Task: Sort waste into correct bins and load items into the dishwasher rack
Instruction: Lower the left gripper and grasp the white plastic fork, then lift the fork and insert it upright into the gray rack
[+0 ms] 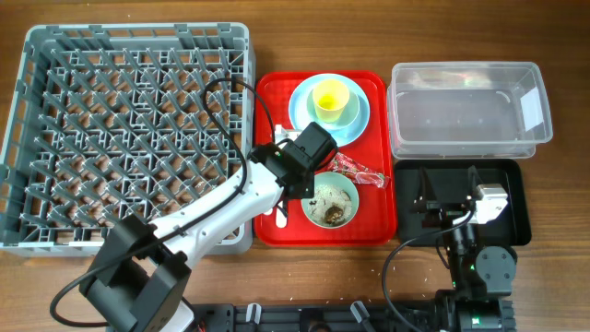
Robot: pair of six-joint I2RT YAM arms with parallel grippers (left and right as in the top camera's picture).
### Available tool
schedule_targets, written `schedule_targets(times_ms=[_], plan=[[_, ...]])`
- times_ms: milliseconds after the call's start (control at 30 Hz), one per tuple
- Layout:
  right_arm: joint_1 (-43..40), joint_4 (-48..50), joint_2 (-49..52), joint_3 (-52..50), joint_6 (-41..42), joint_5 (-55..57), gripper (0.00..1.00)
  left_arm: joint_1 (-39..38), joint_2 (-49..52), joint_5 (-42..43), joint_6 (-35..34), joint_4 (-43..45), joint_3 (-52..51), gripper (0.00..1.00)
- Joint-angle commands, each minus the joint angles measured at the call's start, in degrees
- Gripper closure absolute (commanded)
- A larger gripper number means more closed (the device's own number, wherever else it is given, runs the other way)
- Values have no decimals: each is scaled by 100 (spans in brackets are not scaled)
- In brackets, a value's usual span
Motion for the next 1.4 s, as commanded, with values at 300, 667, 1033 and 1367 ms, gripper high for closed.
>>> schedule_targets(times_ms=[300, 667, 1033, 1367], plan=[[-9, 17, -22, -4, 26, 55, 0, 42, 555, -345, -444, 264, 0, 71], [-9, 17, -22, -4, 28, 52, 0, 153, 1119, -413, -442, 337, 0, 73], [-9, 17, -22, -4, 28, 55, 0, 214, 1082, -553, -437, 551, 31, 87], [-9, 17, -22, -4, 28, 55, 0, 568, -1641, -1381, -240, 494, 79, 96]])
